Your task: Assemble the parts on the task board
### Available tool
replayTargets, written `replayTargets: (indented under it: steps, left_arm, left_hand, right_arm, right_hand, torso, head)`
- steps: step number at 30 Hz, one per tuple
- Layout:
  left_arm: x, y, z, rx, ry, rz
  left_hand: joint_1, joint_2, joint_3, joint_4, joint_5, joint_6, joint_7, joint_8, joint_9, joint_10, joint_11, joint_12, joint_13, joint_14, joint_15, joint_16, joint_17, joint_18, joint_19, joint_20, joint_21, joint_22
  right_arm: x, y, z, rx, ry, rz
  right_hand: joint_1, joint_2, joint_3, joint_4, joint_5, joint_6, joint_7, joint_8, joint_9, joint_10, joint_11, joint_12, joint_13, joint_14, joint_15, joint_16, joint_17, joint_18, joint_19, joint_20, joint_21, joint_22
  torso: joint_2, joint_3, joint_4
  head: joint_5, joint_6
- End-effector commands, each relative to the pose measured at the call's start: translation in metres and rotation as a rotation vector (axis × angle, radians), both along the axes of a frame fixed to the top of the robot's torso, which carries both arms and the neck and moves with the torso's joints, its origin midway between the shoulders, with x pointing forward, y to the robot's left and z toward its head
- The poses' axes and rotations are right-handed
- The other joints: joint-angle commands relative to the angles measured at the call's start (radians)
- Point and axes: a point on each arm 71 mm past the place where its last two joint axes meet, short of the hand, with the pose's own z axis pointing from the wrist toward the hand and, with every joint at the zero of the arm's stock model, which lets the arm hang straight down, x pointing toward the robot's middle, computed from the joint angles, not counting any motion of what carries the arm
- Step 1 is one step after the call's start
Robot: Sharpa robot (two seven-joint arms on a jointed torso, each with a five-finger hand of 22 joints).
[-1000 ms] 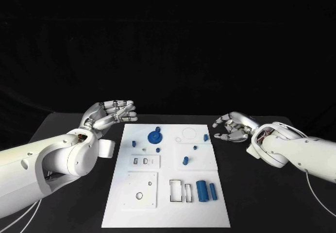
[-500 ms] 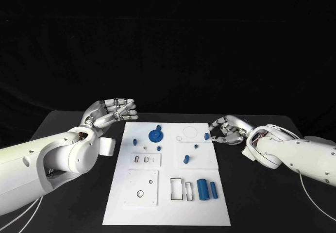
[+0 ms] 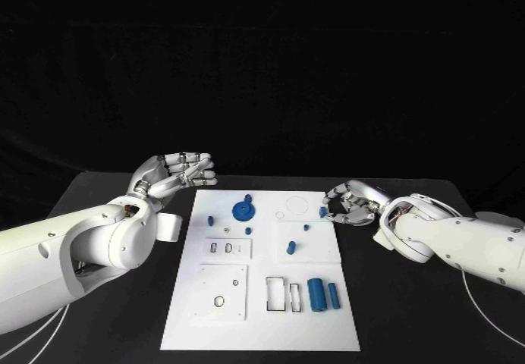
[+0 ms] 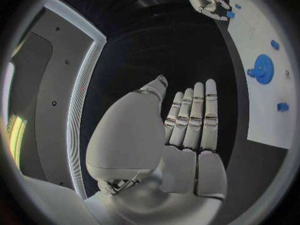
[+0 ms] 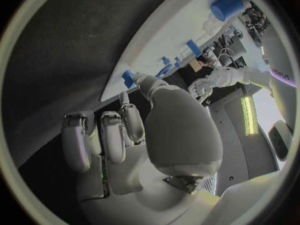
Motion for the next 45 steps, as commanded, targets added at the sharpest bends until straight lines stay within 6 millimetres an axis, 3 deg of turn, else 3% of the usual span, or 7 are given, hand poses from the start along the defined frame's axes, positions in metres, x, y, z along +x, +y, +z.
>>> replayTargets:
  steps: [1, 31, 38, 40, 45]
  left_arm:
    - [0.000, -0.003, 0.001, -0.003, -0.008, -0.020]
    - [0.000, -0.003, 0.001, 0.004, -0.004, -0.017]
    - [0.000, -0.003, 0.000, 0.005, -0.002, -0.017]
    - [0.000, -0.003, 0.000, 0.005, -0.002, -0.017]
    - [0.001, -0.002, 0.000, 0.006, 0.000, -0.015]
  left_hand:
    - [-0.001, -0.003, -0.002, -0.003, -0.003, 0.005, 0.008, 0.005, 0.001, 0.002, 0.000, 0.000, 0.001, -0.005, -0.001, -0.003, 0.002, 0.000, -0.008, -0.002, 0.001, -0.001]
    - [0.000, -0.001, 0.000, -0.003, -0.003, 0.004, 0.008, 0.004, 0.000, -0.001, 0.001, -0.002, -0.001, -0.006, -0.001, -0.004, 0.003, 0.000, -0.009, -0.001, 0.001, -0.001]
    - [0.000, -0.001, 0.000, -0.003, -0.003, 0.004, 0.008, 0.004, 0.000, -0.001, 0.001, -0.002, -0.001, -0.006, -0.001, -0.004, 0.003, 0.000, -0.009, -0.001, 0.001, -0.001]
    - [0.000, -0.001, 0.000, -0.003, -0.003, 0.004, 0.008, 0.004, 0.000, -0.001, 0.001, -0.002, -0.001, -0.006, -0.001, -0.004, 0.003, 0.000, -0.009, -0.001, 0.001, -0.001]
    - [0.000, 0.000, 0.001, -0.003, -0.003, 0.003, 0.009, 0.004, 0.000, -0.002, 0.001, -0.003, -0.001, -0.006, -0.001, -0.004, 0.003, 0.000, -0.010, -0.001, 0.002, -0.001]
  right_arm:
    - [0.000, 0.002, -0.002, -0.020, 0.009, 0.009]
    - [0.004, 0.011, -0.007, -0.044, 0.015, 0.019]
    - [0.005, 0.011, -0.005, -0.041, -0.015, 0.007]
    - [0.005, 0.012, -0.004, -0.037, -0.029, 0.001]
    - [0.005, 0.013, 0.000, -0.020, -0.082, -0.025]
  right_hand:
    - [0.001, 0.012, 0.007, -0.003, -0.004, 0.011, 0.004, -0.002, 0.000, 0.008, 0.003, 0.007, 0.046, 0.083, 0.003, 0.006, 0.166, -0.011, 0.073, 0.004, 0.006, 0.228]
    - [0.002, 0.034, 0.040, -0.017, -0.013, 0.080, -0.009, 0.015, 0.005, 0.025, -0.008, 0.027, 0.064, 0.084, -0.005, 0.007, 0.171, -0.013, 0.080, -0.001, 0.013, 0.236]
    - [0.008, 0.059, 0.060, -0.027, -0.018, 0.130, -0.026, 0.041, 0.016, 0.033, -0.022, 0.036, 0.073, 0.085, -0.016, 0.008, 0.174, -0.016, 0.087, -0.010, 0.020, 0.244]
    - [0.015, 0.083, 0.078, -0.035, -0.073, 0.156, -0.040, 0.061, 0.025, 0.042, -0.034, 0.044, 0.081, 0.086, -0.026, 0.008, 0.177, -0.018, 0.091, -0.019, 0.026, 0.249]
    - [0.015, 0.096, 0.091, -0.045, -0.070, 0.172, -0.052, 0.080, 0.035, 0.051, -0.044, 0.052, 0.090, 0.086, -0.036, 0.009, 0.179, -0.020, 0.096, -0.028, 0.032, 0.255]
  torso:
    - [0.000, 0.0004, -0.0007]
    - [0.000, 0.0005, -0.0003]
    - [0.000, 0.0007, -0.0001]
    - [0.000, 0.0009, -0.0003]
    - [0.000, 0.0016, -0.0004]
  head:
    - [-0.001, -0.001]
    - [0.002, -0.009]
    - [0.000, -0.011]
    - [0.001, -0.012]
    - [0.001, -0.013]
